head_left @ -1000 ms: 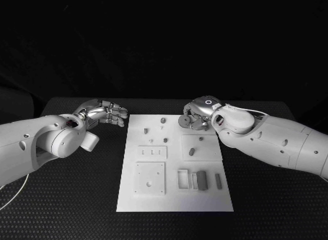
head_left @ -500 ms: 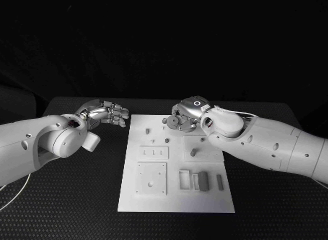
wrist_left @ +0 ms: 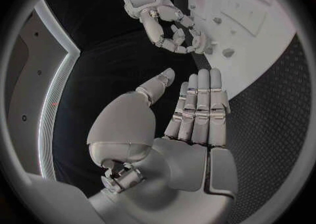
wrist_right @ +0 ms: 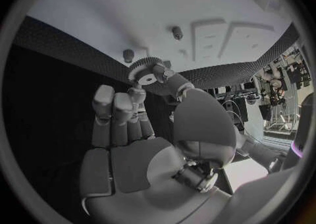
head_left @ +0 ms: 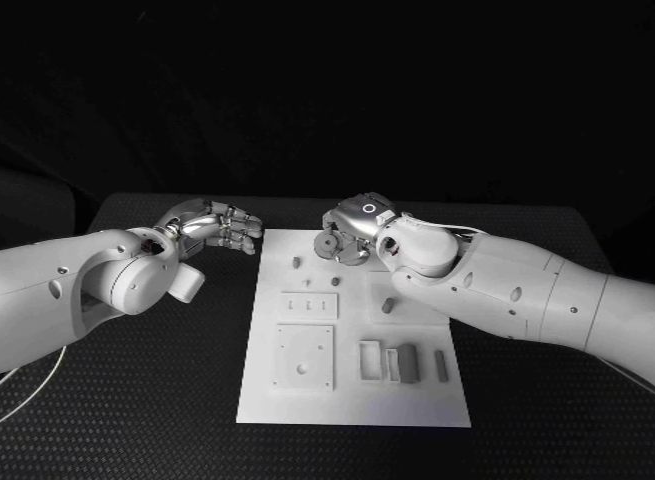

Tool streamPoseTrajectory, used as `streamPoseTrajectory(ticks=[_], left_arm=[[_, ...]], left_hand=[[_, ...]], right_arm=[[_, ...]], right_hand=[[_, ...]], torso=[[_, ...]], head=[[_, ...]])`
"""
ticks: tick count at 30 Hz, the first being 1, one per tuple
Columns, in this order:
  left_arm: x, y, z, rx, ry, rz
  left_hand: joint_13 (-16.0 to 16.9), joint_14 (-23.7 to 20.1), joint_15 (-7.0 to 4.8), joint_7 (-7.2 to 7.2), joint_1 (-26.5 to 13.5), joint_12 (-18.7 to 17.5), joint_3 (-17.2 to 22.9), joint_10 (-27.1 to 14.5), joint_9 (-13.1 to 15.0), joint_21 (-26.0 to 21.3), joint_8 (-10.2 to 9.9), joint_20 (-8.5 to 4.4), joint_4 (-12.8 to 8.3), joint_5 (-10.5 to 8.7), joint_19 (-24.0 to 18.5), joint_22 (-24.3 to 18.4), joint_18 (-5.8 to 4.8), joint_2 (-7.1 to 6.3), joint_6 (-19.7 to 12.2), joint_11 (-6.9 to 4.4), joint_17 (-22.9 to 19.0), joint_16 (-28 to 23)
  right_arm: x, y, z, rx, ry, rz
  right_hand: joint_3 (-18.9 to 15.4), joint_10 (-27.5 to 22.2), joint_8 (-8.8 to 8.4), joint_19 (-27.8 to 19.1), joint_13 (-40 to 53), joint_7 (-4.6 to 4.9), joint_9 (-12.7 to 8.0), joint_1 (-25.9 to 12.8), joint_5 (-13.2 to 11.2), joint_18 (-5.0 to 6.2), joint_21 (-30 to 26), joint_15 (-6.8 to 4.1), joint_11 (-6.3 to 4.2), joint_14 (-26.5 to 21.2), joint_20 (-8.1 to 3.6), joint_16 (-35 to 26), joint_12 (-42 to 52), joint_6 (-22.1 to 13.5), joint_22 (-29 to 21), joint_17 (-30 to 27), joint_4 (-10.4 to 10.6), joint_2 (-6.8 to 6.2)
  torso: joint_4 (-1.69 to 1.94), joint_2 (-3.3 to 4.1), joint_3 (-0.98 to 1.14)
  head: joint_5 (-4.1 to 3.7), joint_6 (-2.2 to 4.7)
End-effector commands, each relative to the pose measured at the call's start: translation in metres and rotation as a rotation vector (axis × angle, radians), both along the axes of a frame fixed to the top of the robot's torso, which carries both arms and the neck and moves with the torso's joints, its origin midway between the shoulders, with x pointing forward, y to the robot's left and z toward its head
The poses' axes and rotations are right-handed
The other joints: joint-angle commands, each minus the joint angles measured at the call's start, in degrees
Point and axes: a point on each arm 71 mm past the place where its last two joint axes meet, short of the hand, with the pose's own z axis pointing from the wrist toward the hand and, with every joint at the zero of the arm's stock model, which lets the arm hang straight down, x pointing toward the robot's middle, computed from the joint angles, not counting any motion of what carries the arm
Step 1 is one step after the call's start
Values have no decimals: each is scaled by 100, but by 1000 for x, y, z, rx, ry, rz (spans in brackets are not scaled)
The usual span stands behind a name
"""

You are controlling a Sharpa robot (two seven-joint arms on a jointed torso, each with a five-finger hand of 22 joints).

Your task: Assemble the parts on the task board

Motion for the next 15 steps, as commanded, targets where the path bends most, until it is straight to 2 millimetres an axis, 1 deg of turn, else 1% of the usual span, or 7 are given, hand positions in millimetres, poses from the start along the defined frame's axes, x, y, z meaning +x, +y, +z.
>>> streamPoseTrajectory(ticks=[1, 5, 10, 15], left_arm=[[0, -2, 1, -7, -2, -15], [0, -3, 1, -7, -2, -16], [0, -5, 1, -8, -2, -22], [0, -5, 1, -7, -2, -21]], left_hand=[[8, 36, 16, 40, 20, -23, -33, 4, 9, -19, -18, -34, -6, -14, 11, -2, 29, -54, 5, 45, 9, -20], [9, 37, 16, 40, 19, -25, -34, 4, 9, -20, -19, -33, -5, -14, 12, -2, 29, -54, 5, 45, 11, -22], [10, 38, 16, 40, 18, -26, -34, 4, 10, -21, -21, -34, -5, -14, 12, -2, 29, -54, 4, 45, 13, -25], [11, 39, 16, 41, 18, -28, -35, 4, 11, -22, -22, -34, -5, -14, 13, -1, 29, -53, 4, 45, 15, -27]], right_arm=[[1, 1, -1, -21, -17, -3], [3, 5, -3, -29, -14, -3], [3, 8, -8, -36, -7, 0], [2, 9, -13, -43, -4, 0]], right_hand=[[0, 41, -11, 16, -9, 280, 4, -9, 36, 274, 23, 1, -16, 49, -43, -27, 33, 294, 84, 5, 38, -25], [0, 42, -15, 17, -13, 280, 4, -8, 36, 274, 23, 2, -15, 51, -44, -29, 33, 292, 83, 6, 39, -27], [2, 43, -18, 18, -17, 281, 4, -7, 36, 274, 23, 2, -14, 52, -46, -30, 34, 291, 83, 6, 41, -24], [2, 43, -21, 19, -21, 282, 4, -6, 36, 274, 23, 3, -14, 54, -47, -31, 34, 290, 83, 7, 42, -23]], torso=[[0, 2, 3], [-16, 0, 6], [-8, 2, 9], [-10, 1, 12]], head=[[14, -10], [23, -9], [23, -17], [33, -27]])
